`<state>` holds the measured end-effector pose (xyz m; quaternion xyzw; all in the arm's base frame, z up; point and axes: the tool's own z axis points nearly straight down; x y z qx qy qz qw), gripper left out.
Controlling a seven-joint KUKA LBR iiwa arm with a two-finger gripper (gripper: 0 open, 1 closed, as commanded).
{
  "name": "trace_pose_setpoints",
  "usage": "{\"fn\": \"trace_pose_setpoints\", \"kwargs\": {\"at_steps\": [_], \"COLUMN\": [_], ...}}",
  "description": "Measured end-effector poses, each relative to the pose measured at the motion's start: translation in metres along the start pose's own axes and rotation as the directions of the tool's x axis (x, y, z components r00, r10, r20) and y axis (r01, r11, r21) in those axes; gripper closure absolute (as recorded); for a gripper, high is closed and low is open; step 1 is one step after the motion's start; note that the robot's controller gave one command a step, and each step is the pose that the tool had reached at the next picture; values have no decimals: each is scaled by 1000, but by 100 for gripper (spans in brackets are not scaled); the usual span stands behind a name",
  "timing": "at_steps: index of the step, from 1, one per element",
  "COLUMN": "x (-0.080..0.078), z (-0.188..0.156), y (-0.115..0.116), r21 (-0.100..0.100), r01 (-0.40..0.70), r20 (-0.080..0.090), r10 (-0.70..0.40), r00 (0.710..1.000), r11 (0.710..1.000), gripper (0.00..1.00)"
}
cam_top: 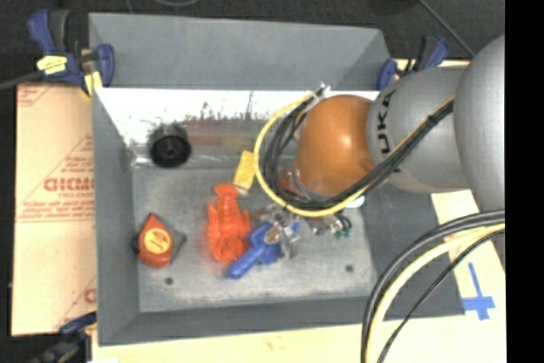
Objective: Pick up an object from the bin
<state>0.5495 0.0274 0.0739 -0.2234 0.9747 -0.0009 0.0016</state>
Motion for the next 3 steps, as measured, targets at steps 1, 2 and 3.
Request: {"fn": "trace_pose_setpoints", "kwargs": {"at_steps": [1, 2, 3], "x": [0, 0, 0], "z": [0, 0, 0], "y": [0, 0, 0], "r21": [0, 0, 0], "r01": [1, 2, 3], "r20": [0, 0, 0], "r10": [-1, -2, -3], "r00": [1000, 1000, 1000], "r11": [1000, 1000, 1000], "gripper": [100, 100, 100]}}
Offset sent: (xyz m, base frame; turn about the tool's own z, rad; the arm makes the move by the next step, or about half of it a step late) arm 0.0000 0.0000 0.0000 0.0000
